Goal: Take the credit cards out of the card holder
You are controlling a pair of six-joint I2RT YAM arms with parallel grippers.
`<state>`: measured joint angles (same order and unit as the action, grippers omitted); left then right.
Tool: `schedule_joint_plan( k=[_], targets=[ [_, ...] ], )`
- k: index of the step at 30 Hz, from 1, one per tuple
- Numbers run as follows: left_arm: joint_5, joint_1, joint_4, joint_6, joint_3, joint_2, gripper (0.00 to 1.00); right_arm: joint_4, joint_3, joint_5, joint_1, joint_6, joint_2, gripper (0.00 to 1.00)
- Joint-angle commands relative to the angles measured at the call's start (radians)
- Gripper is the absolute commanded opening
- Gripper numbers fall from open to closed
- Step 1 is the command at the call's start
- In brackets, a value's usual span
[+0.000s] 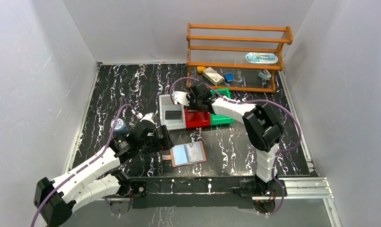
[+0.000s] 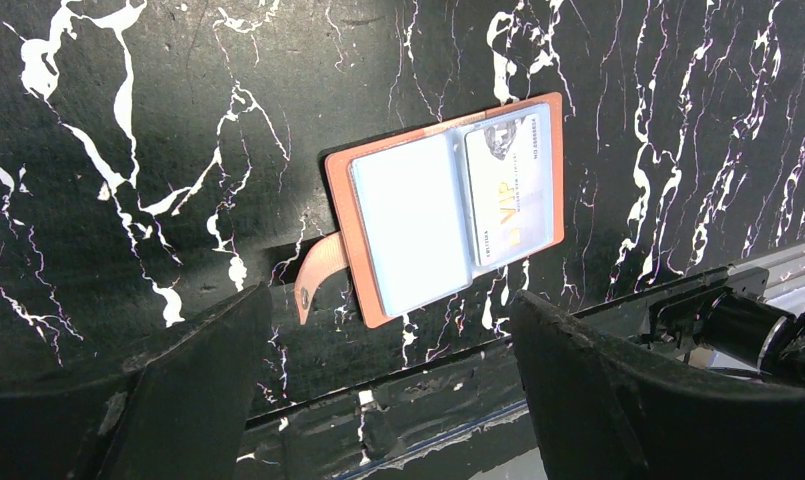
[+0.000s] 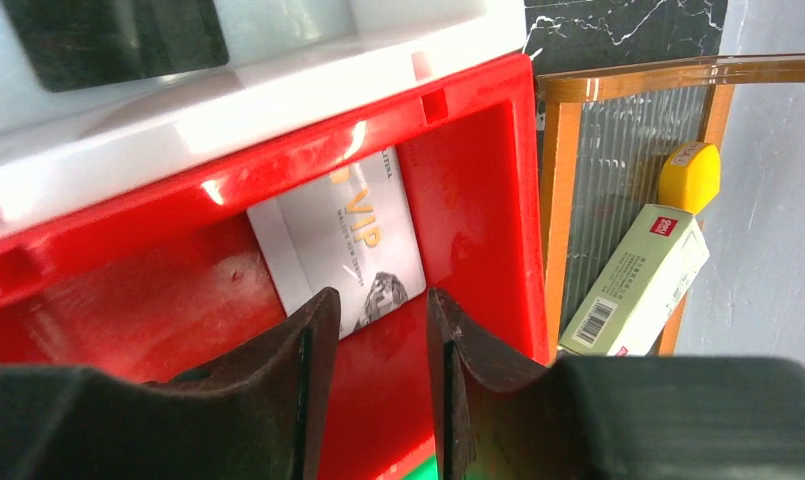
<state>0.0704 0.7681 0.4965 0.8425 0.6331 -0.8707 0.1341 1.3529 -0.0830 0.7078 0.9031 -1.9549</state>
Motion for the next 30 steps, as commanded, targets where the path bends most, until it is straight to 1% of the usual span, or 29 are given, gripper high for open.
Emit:
schedule_joint_plan(
  k=[1,5,7,8,10,11,12,14,16,17,19,21,23,30],
  targets=[
    [0.009,0.005,0.015,0.003,0.007,0.003,0.88,-0.015,-0.033,0.069,-0.005,-0.055,0.121,0.46],
    [0.005,0.005,0.010,0.003,0.002,-0.003,0.88,-0.048,-0.077,0.110,-0.006,-0.133,0.178,0.47],
    [0.003,0.004,0.007,0.003,0.002,-0.008,0.88,-0.104,-0.103,0.107,-0.007,-0.220,0.195,0.48],
    [0.002,0.005,0.005,0.004,0.002,-0.010,0.88,-0.131,-0.105,0.092,-0.007,-0.291,0.196,0.48],
    [0.002,0.005,0.002,0.001,0.004,-0.014,0.88,-0.130,-0.075,0.052,-0.008,-0.467,0.186,0.48],
    [0.001,0.005,0.002,0.000,0.004,-0.016,0.88,-0.115,-0.053,0.017,-0.009,-0.611,0.177,0.48],
    [0.001,0.004,0.001,0.000,0.005,-0.018,0.88,-0.055,-0.013,-0.019,-0.009,-0.717,0.160,0.48],
    [0.002,0.004,0.001,0.000,0.004,-0.020,0.88,0.091,0.077,-0.014,-0.010,-0.865,0.114,0.47],
    [-0.001,0.003,-0.001,-0.001,0.004,-0.023,0.88,0.231,0.165,0.002,-0.012,-0.975,0.062,0.44],
    [-0.002,0.004,0.000,-0.003,0.005,-0.024,0.88,0.281,0.189,-0.015,-0.012,-1.025,0.041,0.42],
    [-0.001,0.004,0.000,-0.005,0.003,-0.025,0.88,0.280,0.167,-0.051,-0.011,-1.117,0.033,0.40],
    [-0.002,0.004,-0.001,-0.003,0.003,-0.027,0.88,0.226,0.119,-0.037,-0.011,-1.163,0.043,0.39],
    [-0.003,0.004,0.000,-0.006,0.005,-0.027,0.88,0.221,0.111,-0.029,-0.013,-1.194,0.041,0.38],
    [-0.003,0.005,-0.004,0.002,0.002,-0.027,0.88,0.273,0.169,0.014,-0.012,-1.260,-0.032,0.37]
  ],
)
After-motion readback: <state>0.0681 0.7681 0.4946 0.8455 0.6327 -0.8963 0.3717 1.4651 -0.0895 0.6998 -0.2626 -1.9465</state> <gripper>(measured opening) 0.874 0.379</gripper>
